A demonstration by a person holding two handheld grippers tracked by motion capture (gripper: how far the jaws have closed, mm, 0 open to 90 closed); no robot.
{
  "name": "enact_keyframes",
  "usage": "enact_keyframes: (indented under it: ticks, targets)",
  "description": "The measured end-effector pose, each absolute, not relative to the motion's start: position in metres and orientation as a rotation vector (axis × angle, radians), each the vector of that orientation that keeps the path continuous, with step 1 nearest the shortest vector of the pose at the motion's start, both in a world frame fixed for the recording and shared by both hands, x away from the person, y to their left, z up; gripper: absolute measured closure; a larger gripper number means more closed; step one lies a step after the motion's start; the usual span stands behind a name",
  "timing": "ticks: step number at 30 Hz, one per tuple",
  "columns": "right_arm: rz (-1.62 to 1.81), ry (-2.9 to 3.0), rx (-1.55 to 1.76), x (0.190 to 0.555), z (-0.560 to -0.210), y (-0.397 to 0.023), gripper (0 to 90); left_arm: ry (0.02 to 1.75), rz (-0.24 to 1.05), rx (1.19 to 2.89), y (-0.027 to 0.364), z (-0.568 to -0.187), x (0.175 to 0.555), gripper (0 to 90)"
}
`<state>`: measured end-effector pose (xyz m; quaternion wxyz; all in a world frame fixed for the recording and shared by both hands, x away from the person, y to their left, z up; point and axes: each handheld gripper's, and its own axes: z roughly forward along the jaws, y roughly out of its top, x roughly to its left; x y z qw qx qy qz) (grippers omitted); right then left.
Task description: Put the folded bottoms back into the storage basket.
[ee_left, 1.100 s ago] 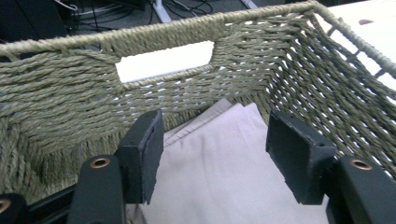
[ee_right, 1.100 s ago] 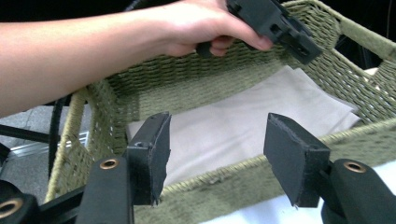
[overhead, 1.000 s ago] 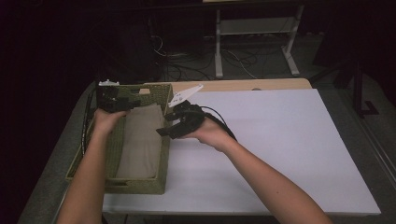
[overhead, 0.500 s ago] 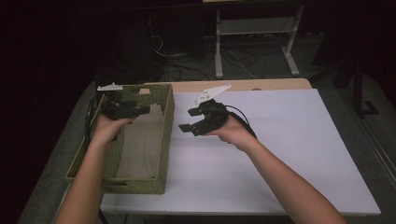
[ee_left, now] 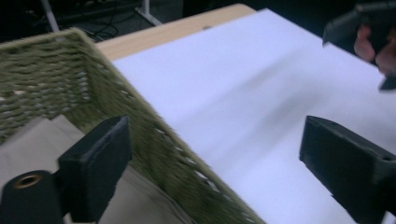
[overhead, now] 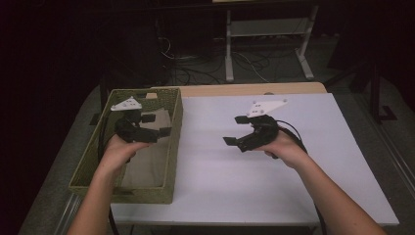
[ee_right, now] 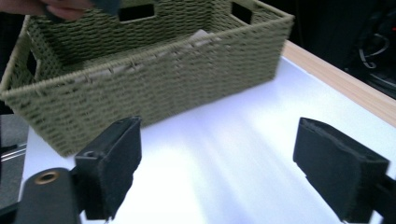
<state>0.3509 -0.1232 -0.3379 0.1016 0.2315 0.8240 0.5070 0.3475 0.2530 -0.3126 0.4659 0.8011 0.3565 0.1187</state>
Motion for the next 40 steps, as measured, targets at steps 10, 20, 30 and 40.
enact_keyframes:
  ticks: [10, 20, 30, 40]
  targets:
    - [1.460, 2.412, 0.717, 0.323, -0.353, -0.180, 6.6, 0.809, 0.271, 1.971, 0.232, -0.321, 0.318, 2.5]
    - [1.435, 2.342, 0.798, 0.298, -0.366, -0.236, 3.1, 0.738, 0.250, 1.989, 0.219, -0.326, 0.303, 0.0]
    - [1.434, 2.286, 0.889, 0.279, -0.377, -0.274, 3.3, 0.700, 0.217, 1.998, 0.214, -0.334, 0.294, 0.0]
    - [1.419, 2.293, 0.908, 0.276, -0.383, -0.280, 3.3, 0.711, 0.210, 1.996, 0.214, -0.338, 0.296, 0.1]
